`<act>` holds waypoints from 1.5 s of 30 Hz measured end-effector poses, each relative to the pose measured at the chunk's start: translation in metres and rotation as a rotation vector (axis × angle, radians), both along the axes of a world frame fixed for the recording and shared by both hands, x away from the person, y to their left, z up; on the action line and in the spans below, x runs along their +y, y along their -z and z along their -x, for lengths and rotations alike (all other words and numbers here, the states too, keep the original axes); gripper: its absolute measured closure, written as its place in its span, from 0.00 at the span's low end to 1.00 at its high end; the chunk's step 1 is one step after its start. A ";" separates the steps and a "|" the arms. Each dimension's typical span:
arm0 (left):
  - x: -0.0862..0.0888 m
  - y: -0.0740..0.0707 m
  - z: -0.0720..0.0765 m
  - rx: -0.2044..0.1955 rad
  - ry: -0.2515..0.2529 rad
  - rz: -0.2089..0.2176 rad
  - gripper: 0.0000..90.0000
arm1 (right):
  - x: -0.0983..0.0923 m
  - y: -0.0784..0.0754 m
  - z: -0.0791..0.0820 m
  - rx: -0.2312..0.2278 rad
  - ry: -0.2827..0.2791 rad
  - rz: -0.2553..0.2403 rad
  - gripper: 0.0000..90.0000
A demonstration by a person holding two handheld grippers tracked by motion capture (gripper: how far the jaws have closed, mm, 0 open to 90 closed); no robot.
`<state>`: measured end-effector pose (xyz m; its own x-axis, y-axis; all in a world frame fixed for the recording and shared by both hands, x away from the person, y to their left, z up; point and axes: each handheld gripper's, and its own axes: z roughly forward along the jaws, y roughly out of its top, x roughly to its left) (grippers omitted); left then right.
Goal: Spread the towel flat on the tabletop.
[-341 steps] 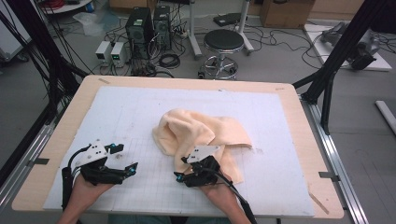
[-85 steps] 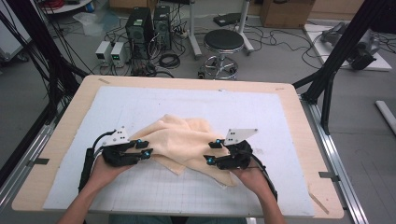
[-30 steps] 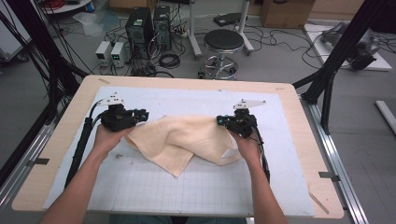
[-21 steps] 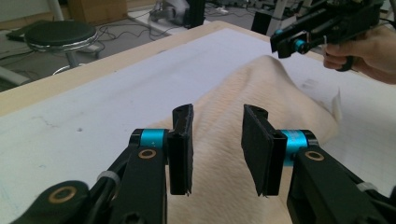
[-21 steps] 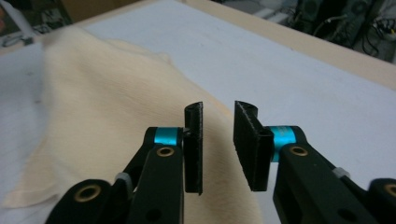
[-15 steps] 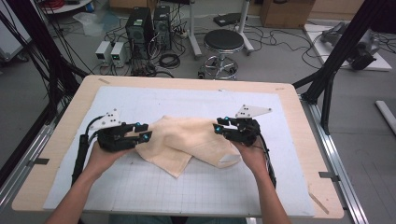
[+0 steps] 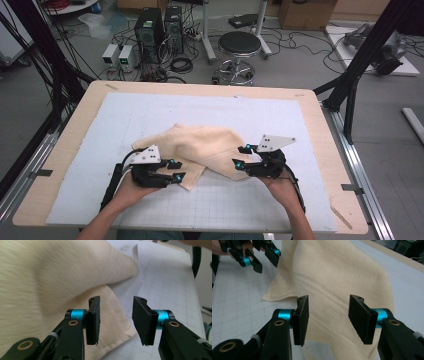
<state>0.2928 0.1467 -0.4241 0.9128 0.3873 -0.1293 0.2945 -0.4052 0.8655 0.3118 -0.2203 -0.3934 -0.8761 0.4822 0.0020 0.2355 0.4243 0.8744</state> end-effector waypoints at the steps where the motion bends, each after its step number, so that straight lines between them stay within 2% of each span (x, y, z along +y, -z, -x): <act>1: -0.004 0.002 0.001 0.006 0.005 -0.011 0.65 | -0.003 0.002 0.002 0.002 0.005 0.000 0.56; 5: -0.014 0.009 0.000 0.028 0.009 -0.047 0.65 | -0.012 0.011 0.006 0.004 0.025 0.000 0.54; 7: -0.018 0.012 -0.001 0.023 0.008 -0.087 0.66 | -0.014 0.013 0.007 0.011 0.022 0.010 0.53; 12: -0.023 0.020 -0.002 0.044 0.014 -0.148 0.68 | -0.017 0.018 0.007 0.021 0.019 0.011 0.52; 16: -0.026 0.020 0.001 0.014 0.010 -0.171 0.69 | -0.016 0.020 0.006 0.021 0.018 0.019 0.51; 19: -0.029 0.020 0.005 -0.028 0.003 -0.201 0.71 | -0.015 0.020 0.005 0.018 0.024 0.026 0.51; 23: -0.031 0.020 0.007 -0.022 -0.017 -0.206 0.79 | -0.017 0.020 0.004 0.017 0.038 0.021 0.51; 26: -0.032 0.019 0.007 -0.022 -0.008 -0.206 0.84 | -0.018 0.021 0.004 0.021 0.045 0.021 0.51; 31: -0.031 0.018 0.005 -0.002 -0.002 -0.197 0.93 | -0.012 0.023 0.004 0.023 0.020 0.052 0.51; 34: -0.027 0.015 0.005 0.003 -0.015 -0.199 0.96 | -0.008 0.027 0.003 0.034 -0.007 0.077 0.52; 37: -0.015 0.008 0.005 0.009 -0.017 -0.177 0.96 | -0.006 0.030 0.002 0.055 -0.023 0.099 0.53; 39: -0.005 0.003 0.007 0.008 -0.021 -0.160 0.96 | -0.006 0.034 -0.002 0.078 -0.023 0.093 0.54; 40: 0.001 0.001 0.007 0.003 -0.021 -0.156 0.96 | -0.005 0.036 -0.003 0.106 -0.022 0.092 0.57; 41: 0.007 0.000 0.007 -0.004 -0.026 -0.161 0.96 | -0.003 0.040 -0.006 0.124 -0.024 0.104 0.60; 43: 0.020 -0.003 0.006 0.000 -0.046 -0.146 0.96 | 0.001 0.046 -0.009 0.157 -0.041 0.129 0.66; 45: 0.028 -0.005 0.007 -0.001 -0.057 -0.141 0.96 | 0.008 0.050 -0.009 0.155 -0.050 0.154 0.71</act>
<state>0.2861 0.1749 -0.4193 0.8890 0.4527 -0.0692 0.3197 -0.5052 0.8016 0.3203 -0.2126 -0.4431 -0.8938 0.4434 0.0676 0.3372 0.5648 0.7532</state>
